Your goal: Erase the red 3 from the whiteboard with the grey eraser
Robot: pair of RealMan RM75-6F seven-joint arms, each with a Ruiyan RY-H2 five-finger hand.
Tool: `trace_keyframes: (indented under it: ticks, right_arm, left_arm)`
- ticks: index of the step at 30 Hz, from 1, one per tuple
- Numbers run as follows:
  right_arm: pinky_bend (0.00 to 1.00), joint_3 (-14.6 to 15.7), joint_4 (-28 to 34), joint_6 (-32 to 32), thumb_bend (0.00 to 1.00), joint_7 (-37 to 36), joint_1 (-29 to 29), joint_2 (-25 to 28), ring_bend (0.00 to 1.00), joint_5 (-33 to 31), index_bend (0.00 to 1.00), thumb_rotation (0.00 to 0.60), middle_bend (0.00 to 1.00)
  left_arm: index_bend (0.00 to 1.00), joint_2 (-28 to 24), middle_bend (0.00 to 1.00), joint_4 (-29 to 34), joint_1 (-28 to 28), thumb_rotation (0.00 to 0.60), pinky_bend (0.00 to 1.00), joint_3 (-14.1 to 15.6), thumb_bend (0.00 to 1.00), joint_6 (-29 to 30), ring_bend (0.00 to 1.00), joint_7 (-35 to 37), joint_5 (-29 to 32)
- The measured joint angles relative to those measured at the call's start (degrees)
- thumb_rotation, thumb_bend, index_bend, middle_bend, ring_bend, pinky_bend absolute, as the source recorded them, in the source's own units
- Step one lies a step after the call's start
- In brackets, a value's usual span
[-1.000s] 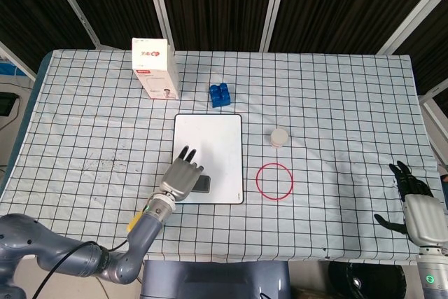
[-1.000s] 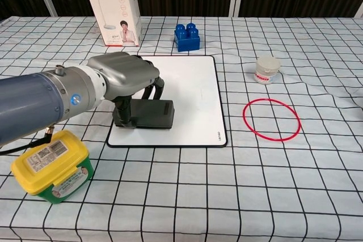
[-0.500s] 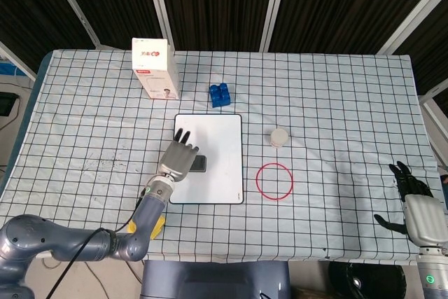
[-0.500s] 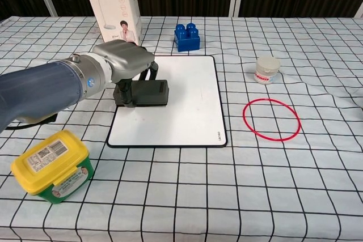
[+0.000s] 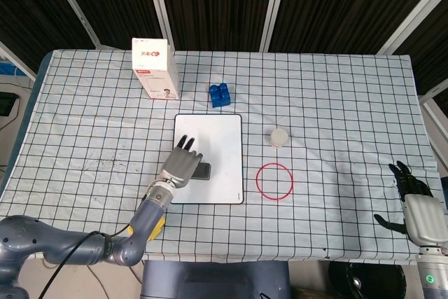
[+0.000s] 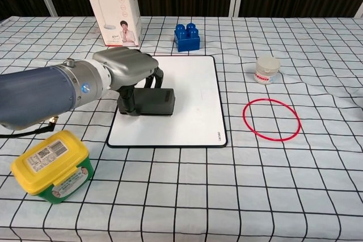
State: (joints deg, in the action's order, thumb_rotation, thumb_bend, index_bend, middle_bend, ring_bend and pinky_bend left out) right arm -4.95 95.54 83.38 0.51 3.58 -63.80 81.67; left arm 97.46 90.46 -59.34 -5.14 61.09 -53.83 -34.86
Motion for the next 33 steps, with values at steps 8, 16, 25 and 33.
trace_keyframes:
  ticks: [8,16,25,33]
  right_arm:
    - [0.20,0.01,0.07,-0.07,0.07,-0.08,0.02,0.01,0.18,-0.01,0.00,0.600,0.05]
    - [0.20,0.05,0.18,-0.20,0.07,0.23,0.07,-0.08,0.18,-0.09,0.00,0.600,0.05]
    - [0.20,0.04,0.13,-0.34,0.07,-0.06,0.08,0.03,0.18,-0.25,0.00,0.600,0.05]
    - [0.20,0.01,0.17,0.04,0.07,0.03,-0.03,0.04,0.18,-0.08,0.00,0.600,0.05]
  left_arm:
    - [0.39,-3.19,0.48,6.76,1.90,0.600,0.06,3.08,0.24,2.58,0.05,-0.90,-1.38]
    - [0.39,-4.88,0.48,9.53,3.20,0.600,0.06,4.46,0.24,3.18,0.05,0.54,-5.03]
    - [0.39,-5.35,0.48,8.05,3.69,0.600,0.06,2.82,0.24,6.06,0.05,0.66,-7.54]
    - [0.39,-14.04,0.48,9.51,7.49,0.600,0.06,2.93,0.24,8.83,0.05,4.55,-8.49]
